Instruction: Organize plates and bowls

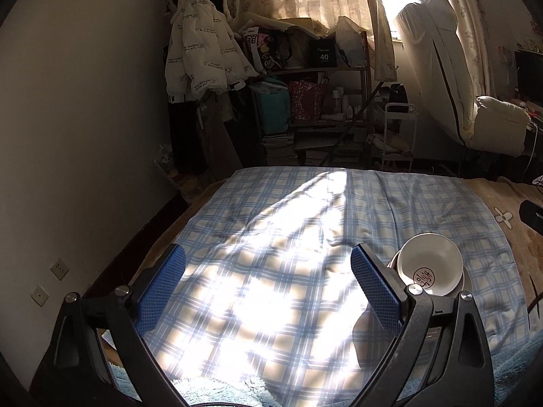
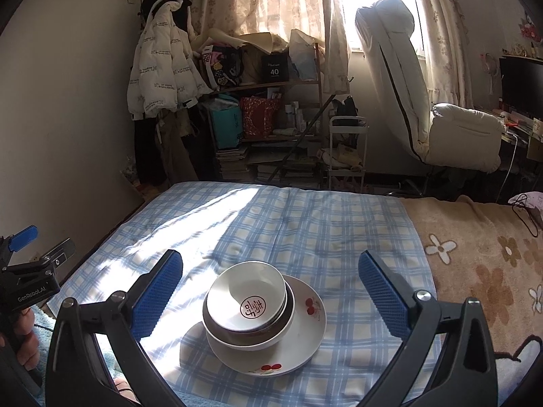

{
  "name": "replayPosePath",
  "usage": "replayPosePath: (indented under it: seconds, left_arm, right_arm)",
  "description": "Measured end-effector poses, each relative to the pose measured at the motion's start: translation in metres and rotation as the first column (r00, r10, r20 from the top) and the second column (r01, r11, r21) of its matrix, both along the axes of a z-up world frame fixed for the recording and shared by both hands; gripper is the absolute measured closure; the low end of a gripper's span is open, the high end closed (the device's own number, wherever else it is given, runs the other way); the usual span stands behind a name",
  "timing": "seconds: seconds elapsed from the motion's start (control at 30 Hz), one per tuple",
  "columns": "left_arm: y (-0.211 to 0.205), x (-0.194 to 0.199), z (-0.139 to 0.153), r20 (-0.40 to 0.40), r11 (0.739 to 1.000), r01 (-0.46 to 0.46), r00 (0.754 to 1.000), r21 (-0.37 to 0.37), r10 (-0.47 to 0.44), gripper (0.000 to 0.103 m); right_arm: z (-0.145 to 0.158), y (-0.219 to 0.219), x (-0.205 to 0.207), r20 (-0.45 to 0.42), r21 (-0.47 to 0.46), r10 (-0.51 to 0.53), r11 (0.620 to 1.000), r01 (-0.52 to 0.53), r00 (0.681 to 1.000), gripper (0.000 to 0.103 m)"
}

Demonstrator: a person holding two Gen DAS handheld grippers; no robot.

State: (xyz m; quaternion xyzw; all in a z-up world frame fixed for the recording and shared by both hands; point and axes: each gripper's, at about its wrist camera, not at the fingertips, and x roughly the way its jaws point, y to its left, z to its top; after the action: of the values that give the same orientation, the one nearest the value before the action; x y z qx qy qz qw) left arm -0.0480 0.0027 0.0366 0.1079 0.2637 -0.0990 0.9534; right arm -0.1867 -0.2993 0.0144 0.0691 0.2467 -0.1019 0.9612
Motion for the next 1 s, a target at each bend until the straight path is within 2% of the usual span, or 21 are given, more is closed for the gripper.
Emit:
replayPosePath:
  seconds: [0.2, 0.33, 1.0]
  left_arm:
    - [-0.0008, 0.0036, -0.0078, -0.006, 1.000, -0.006, 1.000, 0.015, 0.006, 0.006]
    - [-0.0016, 0.0008, -0.0080, 0.018, 1.000, -0.014, 1.000, 0.022, 0.014, 0.006]
    - [-0.0006, -0.0030, -0.0091, 0.033, 0.998, -0.040, 0.999, 0.038, 0.038, 0.006]
  right_arm:
    - [-0.0044, 0.0017, 0.0057, -0.009, -0.018, 0.001, 1.000, -0.002, 1.000, 0.000]
    - [-0.0055, 0.0014, 0.0072, -0.010, -0.016, 0.000, 1.000, 0.000, 1.000, 0.000]
    - [-0.0072, -0.0022, 0.0079, -0.007, -0.012, 0.000, 1.000, -0.001, 1.000, 0.000]
